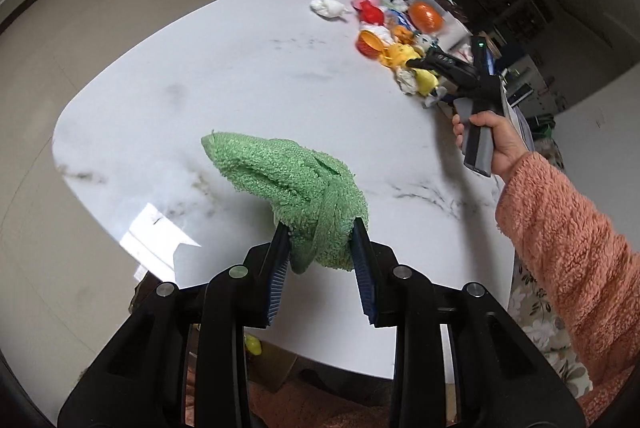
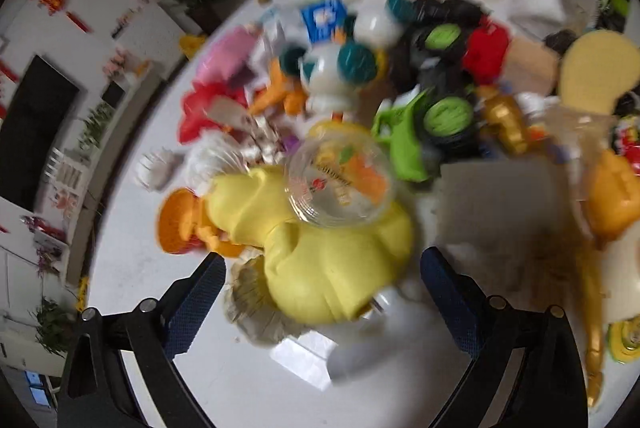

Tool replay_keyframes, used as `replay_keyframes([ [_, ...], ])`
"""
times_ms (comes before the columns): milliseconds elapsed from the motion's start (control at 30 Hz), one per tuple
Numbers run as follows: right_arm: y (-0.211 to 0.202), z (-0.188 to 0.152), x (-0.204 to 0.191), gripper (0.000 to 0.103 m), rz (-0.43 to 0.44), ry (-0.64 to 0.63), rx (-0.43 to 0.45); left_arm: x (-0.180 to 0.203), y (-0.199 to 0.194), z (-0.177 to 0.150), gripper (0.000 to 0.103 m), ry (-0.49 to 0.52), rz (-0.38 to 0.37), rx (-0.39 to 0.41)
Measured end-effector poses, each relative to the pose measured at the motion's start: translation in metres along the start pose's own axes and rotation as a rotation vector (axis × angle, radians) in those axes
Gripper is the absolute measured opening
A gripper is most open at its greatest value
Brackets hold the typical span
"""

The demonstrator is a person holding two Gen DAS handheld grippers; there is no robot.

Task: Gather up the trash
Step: 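Grasp the yellow dinosaur toy with right tool while left holds green cloth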

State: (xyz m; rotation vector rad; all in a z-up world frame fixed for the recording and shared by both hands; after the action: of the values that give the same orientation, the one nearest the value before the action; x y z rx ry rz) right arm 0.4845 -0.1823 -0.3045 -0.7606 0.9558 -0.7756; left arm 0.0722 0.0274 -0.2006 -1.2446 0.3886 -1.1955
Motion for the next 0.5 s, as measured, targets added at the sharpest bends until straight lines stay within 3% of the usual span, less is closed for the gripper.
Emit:
replay_keyframes([
  [100, 0.003, 0.000, -0.007, 0.082, -0.058, -0.035, 0.007, -0.004, -0.001, -0.002, 0.030, 0.000, 0.008, -0.007],
  [233, -0.021, -0.009, 0.005, 0.080, 0.008, 0.026, 0.045, -0.003, 0.000, 0.002, 0.030, 0.009, -0.006, -0.010],
  [500, -0.108, -0.055, 0.027, 0.080, 0.197, 0.152, 0.141, 0.017, 0.007, 0.021, 0.031, 0.094, -0.062, -0.019],
])
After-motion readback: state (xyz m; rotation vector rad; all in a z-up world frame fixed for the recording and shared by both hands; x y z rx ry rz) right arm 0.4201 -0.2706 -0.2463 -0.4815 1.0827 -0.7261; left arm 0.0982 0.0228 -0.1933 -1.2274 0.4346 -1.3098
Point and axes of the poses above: each gripper's, at about its wrist camera, not at the fingertips, and y roughly the way its jaws point, x to its right, z to its top, the point moved 3 cm from there along y, roughly the way its jaws point, and after that the axes turned 8 degrees about z, right-handed, at the moved point
